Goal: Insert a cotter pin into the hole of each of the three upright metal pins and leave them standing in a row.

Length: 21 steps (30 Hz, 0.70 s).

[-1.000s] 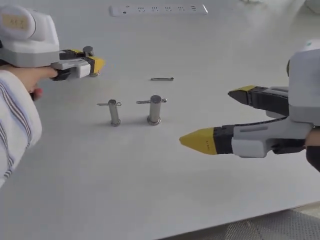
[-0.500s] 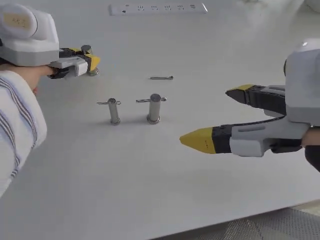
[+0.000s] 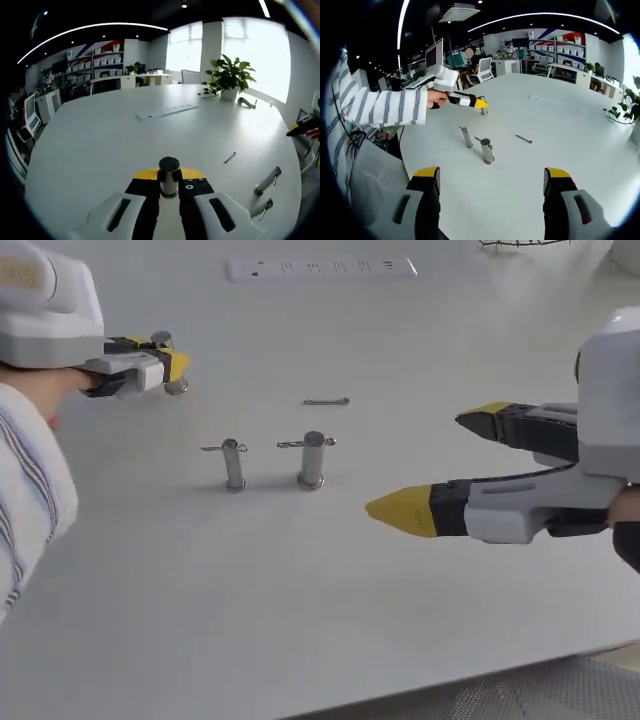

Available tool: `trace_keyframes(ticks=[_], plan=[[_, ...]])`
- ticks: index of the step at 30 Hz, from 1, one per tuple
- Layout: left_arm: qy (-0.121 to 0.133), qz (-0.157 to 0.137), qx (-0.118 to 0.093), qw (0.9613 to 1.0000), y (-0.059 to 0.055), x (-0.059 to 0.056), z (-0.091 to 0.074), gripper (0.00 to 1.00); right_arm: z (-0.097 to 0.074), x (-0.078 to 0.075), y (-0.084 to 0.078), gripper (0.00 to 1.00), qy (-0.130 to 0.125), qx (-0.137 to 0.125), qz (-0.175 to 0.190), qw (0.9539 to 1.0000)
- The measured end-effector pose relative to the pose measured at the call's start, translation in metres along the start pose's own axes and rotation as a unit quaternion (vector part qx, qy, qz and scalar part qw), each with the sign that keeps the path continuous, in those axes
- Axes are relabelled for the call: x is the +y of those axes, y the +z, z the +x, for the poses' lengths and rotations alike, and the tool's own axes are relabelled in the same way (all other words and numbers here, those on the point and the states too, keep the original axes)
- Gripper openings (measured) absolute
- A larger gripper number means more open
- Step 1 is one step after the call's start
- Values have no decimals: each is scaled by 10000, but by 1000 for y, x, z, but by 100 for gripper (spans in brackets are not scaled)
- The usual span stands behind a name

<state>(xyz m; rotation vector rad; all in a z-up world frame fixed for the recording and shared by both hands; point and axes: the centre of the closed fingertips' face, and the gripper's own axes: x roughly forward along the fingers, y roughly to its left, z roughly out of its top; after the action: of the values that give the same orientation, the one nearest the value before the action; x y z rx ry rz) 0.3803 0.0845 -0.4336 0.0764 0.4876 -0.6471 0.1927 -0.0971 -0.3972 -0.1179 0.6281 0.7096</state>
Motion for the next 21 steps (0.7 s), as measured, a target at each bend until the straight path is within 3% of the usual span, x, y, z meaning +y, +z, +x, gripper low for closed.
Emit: trace_keyframes(ticks=[8,15,21], plan=[[-92,-1,-257,9996,24,-14,-29,9,-4,-4,3,88,-89,-77,53,9999],[-339,121,-315,9989,34,-39,-56,9,-8,-1,4,89,-65,-145,41,9999],[-586,301,-376,9971,44,-69,-78,9,-8,3,10,94,21,-263,103,9996]])
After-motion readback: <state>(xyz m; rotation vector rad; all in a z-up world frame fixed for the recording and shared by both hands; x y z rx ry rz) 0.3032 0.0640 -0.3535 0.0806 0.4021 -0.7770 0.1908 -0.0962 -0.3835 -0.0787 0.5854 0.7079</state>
